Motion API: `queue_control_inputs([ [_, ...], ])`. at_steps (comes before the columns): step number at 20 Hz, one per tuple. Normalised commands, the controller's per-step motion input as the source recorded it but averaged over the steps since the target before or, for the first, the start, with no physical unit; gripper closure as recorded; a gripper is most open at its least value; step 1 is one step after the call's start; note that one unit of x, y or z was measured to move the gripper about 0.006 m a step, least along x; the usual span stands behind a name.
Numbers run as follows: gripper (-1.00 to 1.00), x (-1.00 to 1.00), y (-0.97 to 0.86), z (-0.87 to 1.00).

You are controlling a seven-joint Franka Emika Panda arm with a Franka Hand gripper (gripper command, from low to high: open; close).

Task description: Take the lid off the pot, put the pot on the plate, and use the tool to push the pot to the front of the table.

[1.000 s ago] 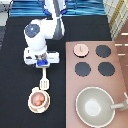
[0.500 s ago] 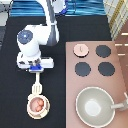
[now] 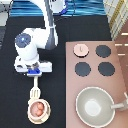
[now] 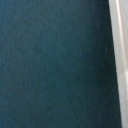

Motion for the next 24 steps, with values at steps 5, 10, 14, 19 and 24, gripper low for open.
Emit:
queue_control_inputs([
  [5,1.00,1.00,0.14,0.38],
  [10,1.00,0.96,0.03,0.34],
  [14,1.00,-0.17,0.22,0.53],
  [19,1.00,-0.64,0.26,0.52],
  [24,1.00,-0.63,0.20,0.41],
])
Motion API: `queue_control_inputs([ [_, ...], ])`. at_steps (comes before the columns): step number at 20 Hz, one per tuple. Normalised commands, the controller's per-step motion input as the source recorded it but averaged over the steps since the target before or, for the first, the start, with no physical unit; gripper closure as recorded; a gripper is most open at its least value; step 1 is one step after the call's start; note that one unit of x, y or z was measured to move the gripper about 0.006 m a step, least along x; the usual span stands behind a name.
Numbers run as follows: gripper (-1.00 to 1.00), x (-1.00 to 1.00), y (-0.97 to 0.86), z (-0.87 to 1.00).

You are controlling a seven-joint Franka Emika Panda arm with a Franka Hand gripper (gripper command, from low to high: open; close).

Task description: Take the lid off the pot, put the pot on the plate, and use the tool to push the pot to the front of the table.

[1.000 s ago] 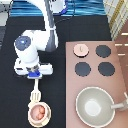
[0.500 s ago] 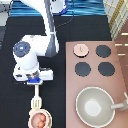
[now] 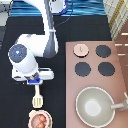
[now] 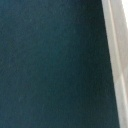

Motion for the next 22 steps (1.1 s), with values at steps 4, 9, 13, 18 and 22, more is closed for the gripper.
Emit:
queue_control_inputs([
  [4,1.00,-0.71,0.23,0.45],
  [9,1.00,-0.87,0.45,0.16],
  [13,1.00,-0.88,0.56,0.02],
  [18,1.00,-0.68,0.84,-0.56],
  [22,1.00,-0.78,0.67,-0.78],
])
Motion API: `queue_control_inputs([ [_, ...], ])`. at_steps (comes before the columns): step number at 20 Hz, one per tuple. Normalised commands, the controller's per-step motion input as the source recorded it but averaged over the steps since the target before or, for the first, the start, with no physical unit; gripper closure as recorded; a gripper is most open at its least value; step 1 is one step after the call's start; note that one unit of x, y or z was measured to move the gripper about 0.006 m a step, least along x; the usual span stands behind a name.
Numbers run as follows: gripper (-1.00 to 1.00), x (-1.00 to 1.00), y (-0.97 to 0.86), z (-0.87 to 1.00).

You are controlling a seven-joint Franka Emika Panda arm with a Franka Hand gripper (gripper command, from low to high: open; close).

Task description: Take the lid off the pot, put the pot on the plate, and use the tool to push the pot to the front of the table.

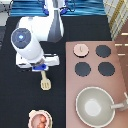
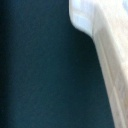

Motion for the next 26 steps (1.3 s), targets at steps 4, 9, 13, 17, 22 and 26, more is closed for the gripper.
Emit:
queue_control_inputs([
  [4,1.00,-0.99,0.25,-0.65],
  [9,1.00,-0.99,-0.06,-0.31],
  [13,-1.00,-0.79,-0.29,-0.02],
  [17,-1.00,-0.44,-0.14,0.83],
  [22,-1.00,-0.33,0.00,0.99],
  [26,-1.00,-0.06,0.00,1.00],
])
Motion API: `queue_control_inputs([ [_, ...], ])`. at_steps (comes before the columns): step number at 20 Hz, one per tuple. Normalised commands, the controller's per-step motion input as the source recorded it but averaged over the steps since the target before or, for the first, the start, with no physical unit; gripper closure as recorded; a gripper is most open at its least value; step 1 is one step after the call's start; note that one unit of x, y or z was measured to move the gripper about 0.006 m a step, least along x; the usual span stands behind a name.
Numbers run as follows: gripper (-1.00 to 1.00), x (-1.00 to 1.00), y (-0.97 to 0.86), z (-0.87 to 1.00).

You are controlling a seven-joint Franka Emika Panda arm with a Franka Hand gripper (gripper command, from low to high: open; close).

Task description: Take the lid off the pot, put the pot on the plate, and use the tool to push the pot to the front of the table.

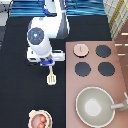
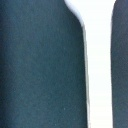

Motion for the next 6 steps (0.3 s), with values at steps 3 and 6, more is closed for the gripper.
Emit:
queue_control_inputs([
  [3,-1.00,0.00,0.00,1.00],
  [6,-1.00,0.00,-0.09,0.98],
])
